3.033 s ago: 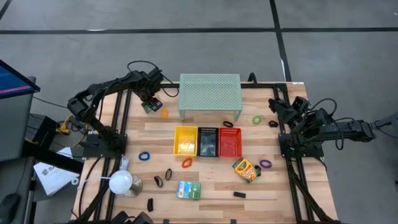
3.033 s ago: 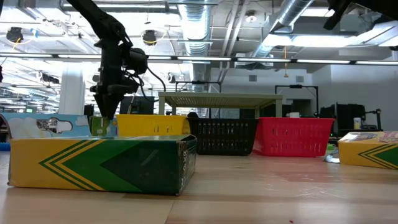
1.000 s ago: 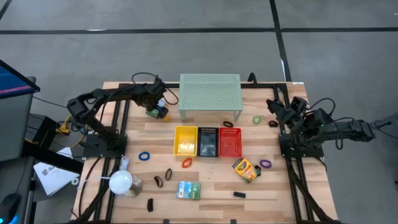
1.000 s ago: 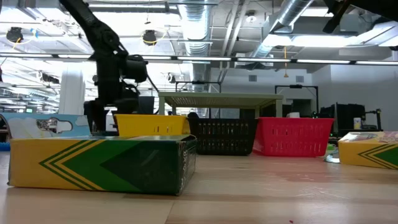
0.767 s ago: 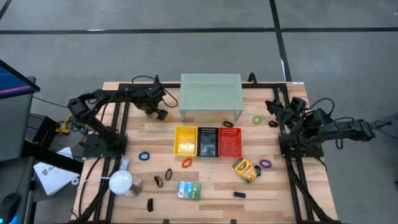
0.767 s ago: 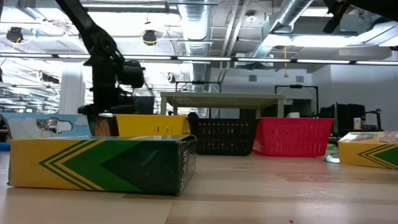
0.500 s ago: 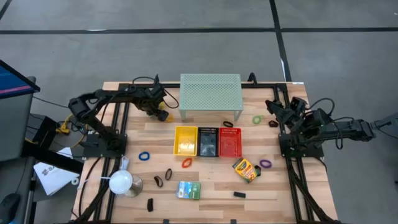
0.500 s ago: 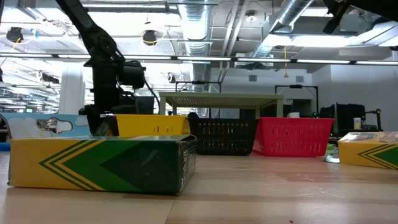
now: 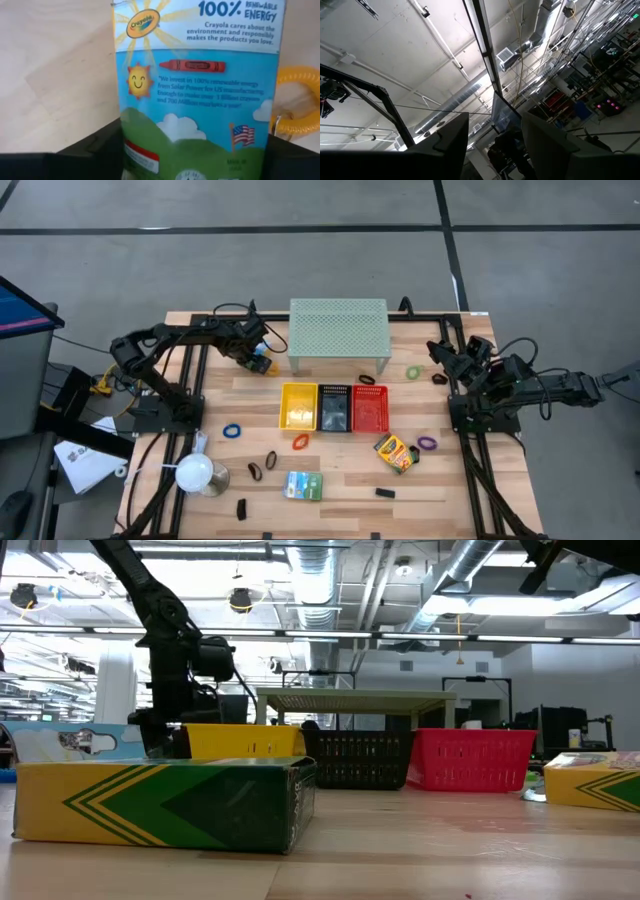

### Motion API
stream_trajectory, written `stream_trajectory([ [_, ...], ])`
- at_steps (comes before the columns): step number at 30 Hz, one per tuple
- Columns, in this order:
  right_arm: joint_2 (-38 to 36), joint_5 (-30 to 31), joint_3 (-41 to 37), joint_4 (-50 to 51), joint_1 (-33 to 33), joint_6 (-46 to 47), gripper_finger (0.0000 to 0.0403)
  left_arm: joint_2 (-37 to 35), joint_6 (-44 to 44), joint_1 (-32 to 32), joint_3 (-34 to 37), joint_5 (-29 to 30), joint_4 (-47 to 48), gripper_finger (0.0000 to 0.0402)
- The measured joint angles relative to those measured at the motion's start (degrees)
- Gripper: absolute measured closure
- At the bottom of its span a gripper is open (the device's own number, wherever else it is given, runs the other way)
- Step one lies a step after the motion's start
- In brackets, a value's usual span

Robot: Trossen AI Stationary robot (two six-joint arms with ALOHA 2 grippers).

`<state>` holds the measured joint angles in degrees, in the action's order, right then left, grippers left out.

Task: Pick & Place Office Desk Supplies
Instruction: Put the crayons box into the red bin

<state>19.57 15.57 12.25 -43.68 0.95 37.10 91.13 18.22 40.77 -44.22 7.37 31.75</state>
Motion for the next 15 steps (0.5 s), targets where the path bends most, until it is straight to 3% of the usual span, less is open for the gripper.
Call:
stream_trajectory([
  [6, 0.00, 0.00, 0.00, -0.01, 0.00, 0.29, 0.0223, -0.02, -0.11, 0.02, -0.03, -0.72, 0.27, 0.0175],
  [15, 0.00, -0.05, 0.00, -0.02, 0.55, 0.42, 0.0223, -4.92, -2.93, 0.13, 0.12, 1.60, 1.37, 0.0110],
])
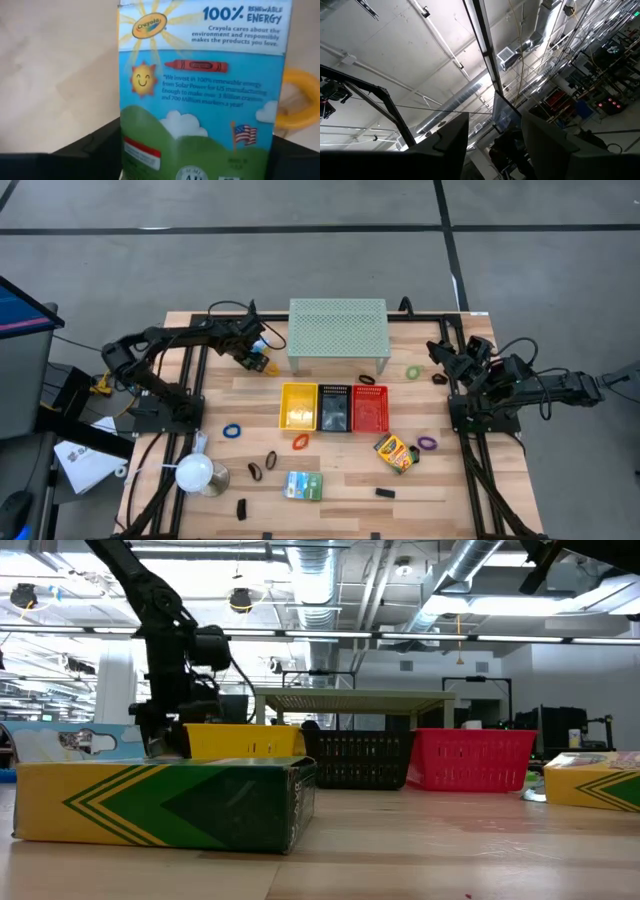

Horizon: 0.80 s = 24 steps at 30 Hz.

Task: Pick & Place Office Desk Supplies
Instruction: Put the crayons box into the red bin

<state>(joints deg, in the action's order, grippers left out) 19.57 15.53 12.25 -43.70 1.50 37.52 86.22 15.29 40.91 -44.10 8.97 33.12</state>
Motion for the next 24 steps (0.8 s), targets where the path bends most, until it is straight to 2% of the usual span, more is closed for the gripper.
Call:
stream_trajectory([
  [4, -0.01, -0.03, 0.00, 0.00, 0.36, -0.02, 0.0219, -3.24, -1.16, 0.00, -0.02, 0.02, 0.56, 0.0078],
  [9, -0.02, -0.04, 0.00, 0.00, 0.36, -0.24, 0.0212, -3.93, -1.14, 0.00, -0.04, -0.50, 1.61, 0.0052],
  [16, -0.02, -0.22, 0.00, 0.00, 0.36, -0.17, 0.0204, -3.04, 0.13, -0.26, -0.04, -0.87, 0.57, 0.0052],
  [24, -0.02, -0.46, 0.00, -0.02, 0.37, 0.44, 0.0202, -3.04, 1.23, -4.08, -0.04, -2.99, 0.61, 0.0057],
])
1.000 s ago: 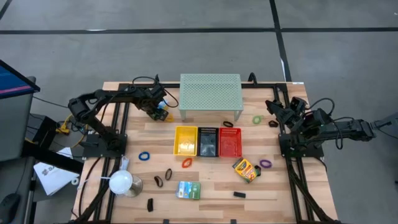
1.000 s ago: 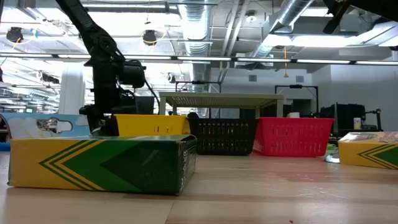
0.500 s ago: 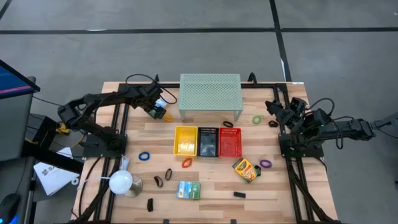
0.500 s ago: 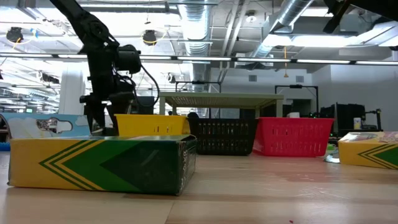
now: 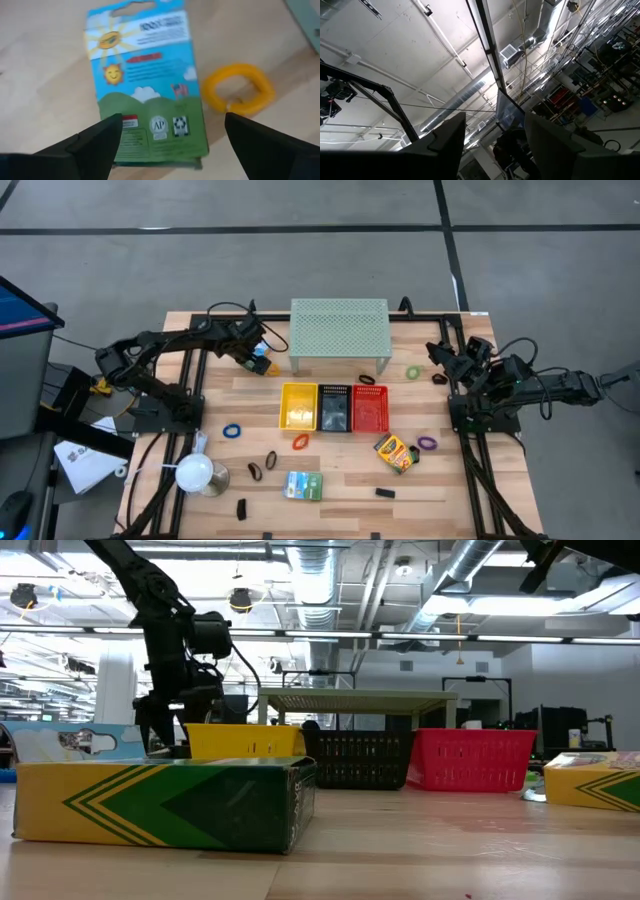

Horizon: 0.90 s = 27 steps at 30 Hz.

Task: Pick & Place Office Desk Supplies
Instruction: Put the crayons box into the red bin

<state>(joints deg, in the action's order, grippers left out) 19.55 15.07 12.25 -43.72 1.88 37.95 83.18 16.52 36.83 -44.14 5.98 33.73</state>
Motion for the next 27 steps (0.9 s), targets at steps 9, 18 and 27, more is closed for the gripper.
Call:
stream_trajectory([
  [9, 0.00, 0.00, 0.00, 0.02, -0.01, 0.11, 0.0202, 3.40, 0.28, -0.78, -0.31, 2.11, -1.91, 0.0053],
  [18, 0.01, 0.00, 0.00, 0.02, 0.55, 1.07, 0.0202, 4.42, 0.41, -0.80, -0.22, 6.32, -2.12, 0.0053],
  [27, 0.00, 0.02, 0.00, 0.02, 0.82, 1.08, 0.0202, 3.59, 2.02, -0.75, -0.07, 6.08, -1.72, 0.0060],
])
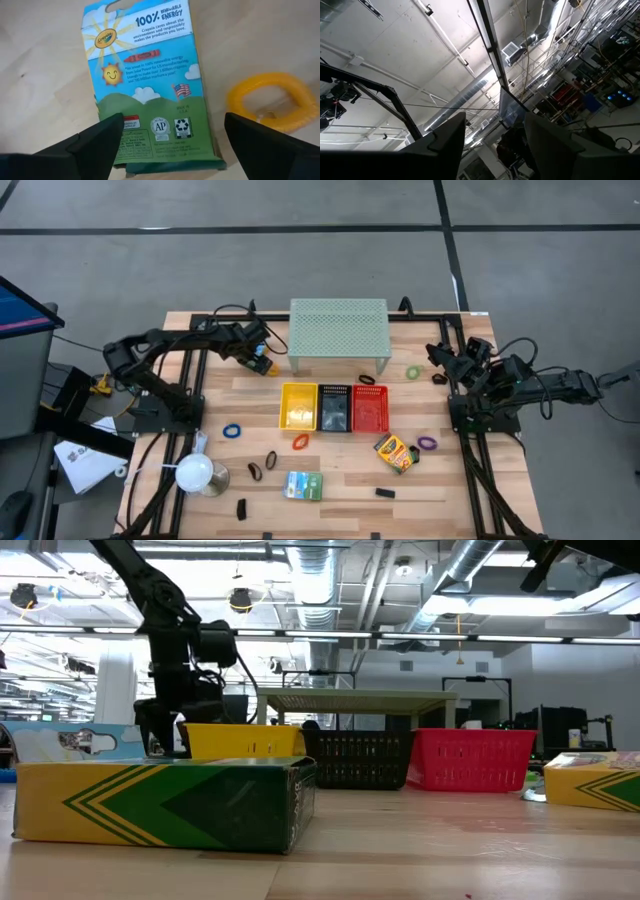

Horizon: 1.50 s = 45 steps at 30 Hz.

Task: Pick & Place Office Desk Supplies
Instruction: Put the crayons box into the red bin

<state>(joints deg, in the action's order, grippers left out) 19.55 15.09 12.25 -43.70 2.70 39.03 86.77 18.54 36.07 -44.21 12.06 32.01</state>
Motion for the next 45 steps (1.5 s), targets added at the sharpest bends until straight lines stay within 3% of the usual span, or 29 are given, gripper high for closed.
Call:
stream_trajectory([
  [8, 0.01, 0.01, 0.00, 0.01, 0.01, 0.02, 0.0202, -6.39, 1.47, 0.00, 0.02, -1.85, 1.13, 0.0060],
  [16, 0.40, 0.02, 0.00, 0.00, 0.02, 0.02, 0.0202, -11.80, -2.61, -0.73, 0.00, -9.30, 8.40, 0.0078],
  [20, 0.71, 0.03, -0.02, -0.11, 0.02, 0.02, 0.0202, -12.31, -3.25, -2.29, -0.02, -9.95, 11.66, 0.0114],
  [25, 1.37, 0.03, -0.03, -0.14, 0.41, 0.02, 0.0202, -12.32, -7.27, -3.77, -0.02, -9.92, 13.50, 0.0188],
  [30, 1.92, 0.22, -0.02, -0.04, 1.25, 0.66, 0.0202, -12.62, -22.27, -6.43, -0.04, 0.17, 13.37, 0.0231],
  [32, 1.92, 0.25, -0.02, -0.03, 1.46, 1.06, 0.0202, -12.62, -27.40, -7.20, -0.03, 3.07, 12.64, 0.0221],
  [41, 1.88, 0.16, -0.02, -0.02, 1.46, 1.09, 0.0202, -12.62, -44.97, -8.76, -0.04, 3.22, 8.92, 0.0084],
  [45, 1.88, -0.08, -0.02, -0.02, 1.46, 1.09, 0.0202, -12.60, -49.68, -8.76, -0.04, 2.59, 8.71, 0.0047],
])
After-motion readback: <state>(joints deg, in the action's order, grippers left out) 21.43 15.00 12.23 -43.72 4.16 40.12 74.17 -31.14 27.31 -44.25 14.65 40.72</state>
